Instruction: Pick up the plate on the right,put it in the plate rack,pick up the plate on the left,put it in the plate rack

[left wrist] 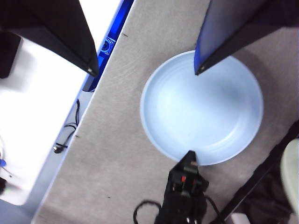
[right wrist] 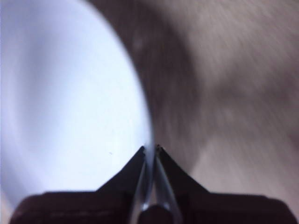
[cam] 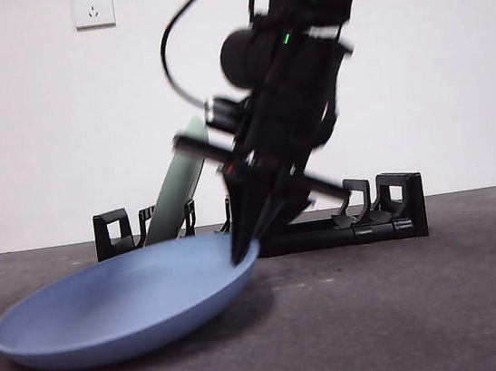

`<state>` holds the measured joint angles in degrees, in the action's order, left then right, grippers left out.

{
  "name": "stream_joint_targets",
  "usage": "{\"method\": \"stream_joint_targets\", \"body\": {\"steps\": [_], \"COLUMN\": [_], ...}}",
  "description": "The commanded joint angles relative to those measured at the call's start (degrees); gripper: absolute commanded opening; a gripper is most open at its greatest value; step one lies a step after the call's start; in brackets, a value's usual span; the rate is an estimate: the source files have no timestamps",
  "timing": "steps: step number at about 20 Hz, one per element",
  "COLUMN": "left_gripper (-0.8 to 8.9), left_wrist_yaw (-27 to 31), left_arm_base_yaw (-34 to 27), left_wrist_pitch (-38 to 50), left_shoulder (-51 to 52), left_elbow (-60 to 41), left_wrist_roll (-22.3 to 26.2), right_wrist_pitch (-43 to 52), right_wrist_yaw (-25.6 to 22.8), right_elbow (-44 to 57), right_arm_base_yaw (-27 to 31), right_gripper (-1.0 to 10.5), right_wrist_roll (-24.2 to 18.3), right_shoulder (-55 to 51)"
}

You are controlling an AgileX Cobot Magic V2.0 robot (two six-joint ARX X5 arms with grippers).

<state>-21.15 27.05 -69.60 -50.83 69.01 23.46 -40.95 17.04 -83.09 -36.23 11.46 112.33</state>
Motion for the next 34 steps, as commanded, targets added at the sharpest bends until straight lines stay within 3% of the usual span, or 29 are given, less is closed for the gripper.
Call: {"method": "stream_joint_targets", "body": {"steps": [1, 6, 10, 14, 19, 22, 26, 29, 34], "left_gripper": [3.47, 3.47, 3.52, 3.53, 3.53, 3.53, 3.36, 0.96, 0.71], "left_wrist_yaw": [-0.3, -0.2, 0.8, 14.4, 28.5, 34.9, 36.9, 36.9, 36.9], "left_arm_base_yaw": [2.6, 11.1, 18.4, 27.7, 36.5, 37.9, 37.9, 37.9, 37.9], "left_wrist_pitch": [1.8, 6.3, 15.2, 18.0, 19.8, 22.7, 23.3, 23.4, 23.3], "left_shoulder": [0.1, -1.9, -5.8, -10.8, -16.8, -19.4, -20.7, -20.7, -20.9], "left_elbow": [-0.1, -0.1, -0.1, -0.1, -0.1, -0.1, -0.1, -0.1, -0.1], "left_wrist_roll": [2.8, 5.7, 10.2, 16.8, 19.8, 21.2, 21.2, 21.1, 20.1], "right_wrist_pitch": [-6.2, -14.9, -19.6, -20.4, -18.6, -18.6, -18.6, -18.7, -19.0], "right_wrist_yaw": [-1.1, -0.9, -0.5, 7.1, 12.6, 15.1, 15.8, 16.0, 18.4], "right_elbow": [-0.9, -1.5, -2.6, -2.9, -3.1, -3.1, -3.1, -3.1, -3.1], "right_arm_base_yaw": [1.5, 7.5, 11.5, 14.1, 14.9, 14.8, 14.8, 14.8, 14.8], "right_gripper": [-0.1, -0.1, -0.1, -0.1, -0.1, -0.1, -0.1, -0.1, -0.1], "right_wrist_roll": [-5.4, -6.6, -6.5, -3.8, 0.7, 2.1, 3.6, 3.6, 3.5], "right_shoulder": [-5.7, -19.2, -23.7, -23.8, -23.8, -23.8, -23.9, -23.9, -23.9]}}
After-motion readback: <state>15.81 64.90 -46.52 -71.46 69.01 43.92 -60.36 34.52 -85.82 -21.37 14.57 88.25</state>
